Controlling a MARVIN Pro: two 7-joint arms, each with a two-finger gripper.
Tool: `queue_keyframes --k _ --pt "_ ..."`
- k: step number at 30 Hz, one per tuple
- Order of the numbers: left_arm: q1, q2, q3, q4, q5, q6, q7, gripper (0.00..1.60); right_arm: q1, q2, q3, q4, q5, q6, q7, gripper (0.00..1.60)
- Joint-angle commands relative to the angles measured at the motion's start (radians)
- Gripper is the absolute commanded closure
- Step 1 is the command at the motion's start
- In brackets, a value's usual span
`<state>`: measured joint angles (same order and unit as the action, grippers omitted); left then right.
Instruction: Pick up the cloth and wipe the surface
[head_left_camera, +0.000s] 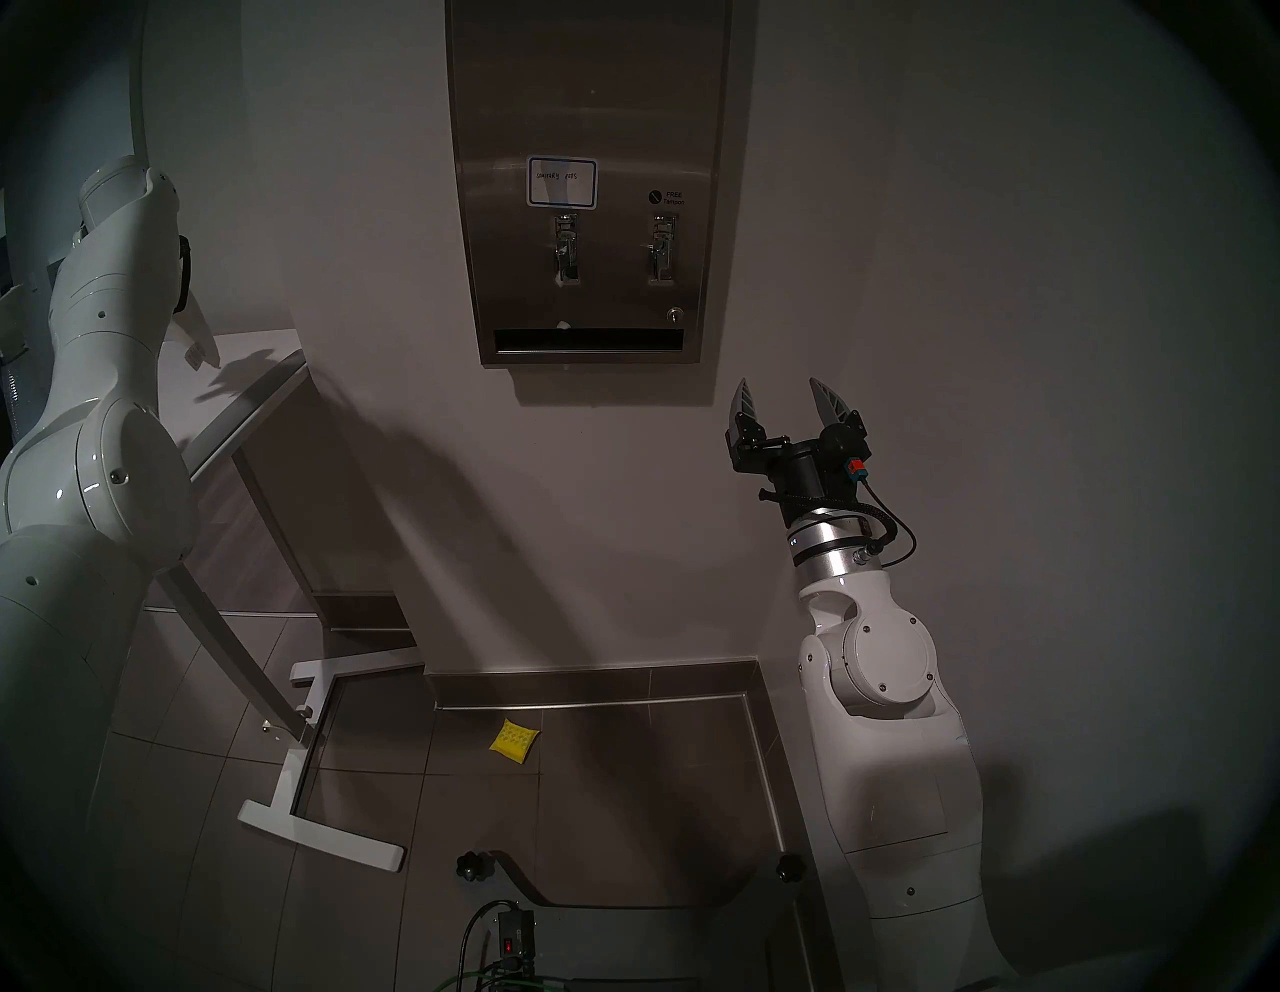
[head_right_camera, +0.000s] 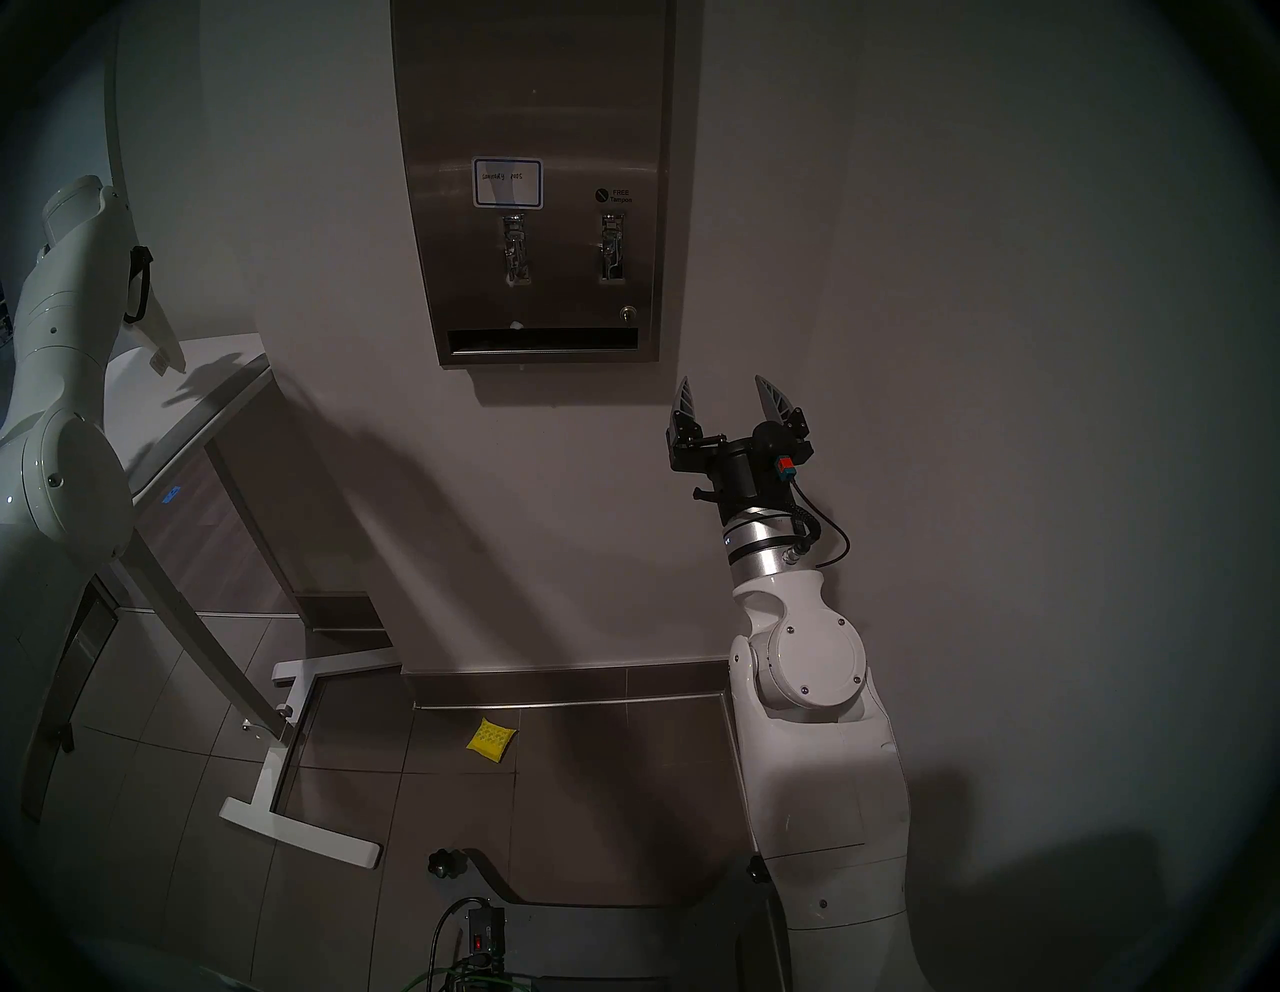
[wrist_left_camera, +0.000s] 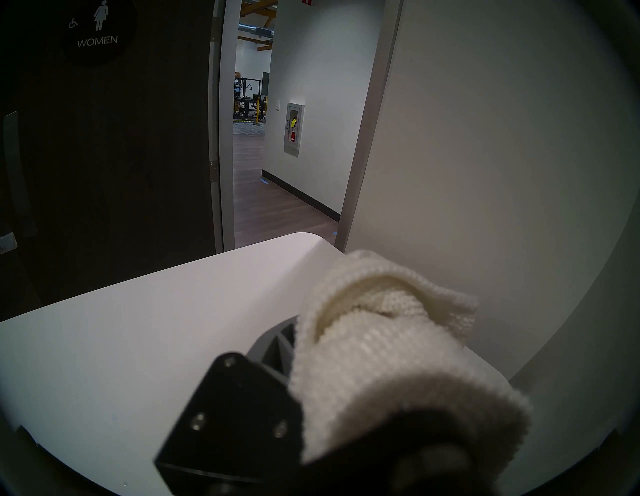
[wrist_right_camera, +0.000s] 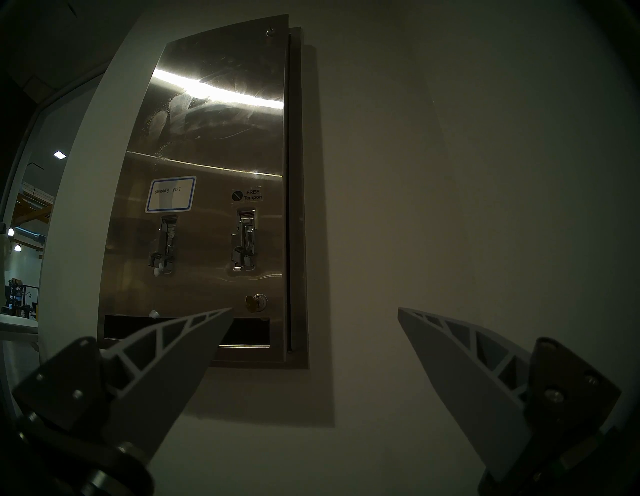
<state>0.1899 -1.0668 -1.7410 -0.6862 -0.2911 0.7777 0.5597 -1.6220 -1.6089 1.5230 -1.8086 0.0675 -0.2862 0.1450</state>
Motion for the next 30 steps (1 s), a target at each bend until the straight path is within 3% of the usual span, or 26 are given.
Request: queue_keyframes --k 1,30 --pt "-0.102 -0.001 0.018 -0.003 -0.002 -0.021 -0.020 0.00 0.021 0.002 -0.001 -0.038 0.000 -0.012 0.001 0.00" --pt "-0.194 0.008 0.057 0.139 0.013 -0.068 -0.041 0.00 0.020 0.002 -0.002 -0.040 -0.001 -0.012 -0.001 0.00"
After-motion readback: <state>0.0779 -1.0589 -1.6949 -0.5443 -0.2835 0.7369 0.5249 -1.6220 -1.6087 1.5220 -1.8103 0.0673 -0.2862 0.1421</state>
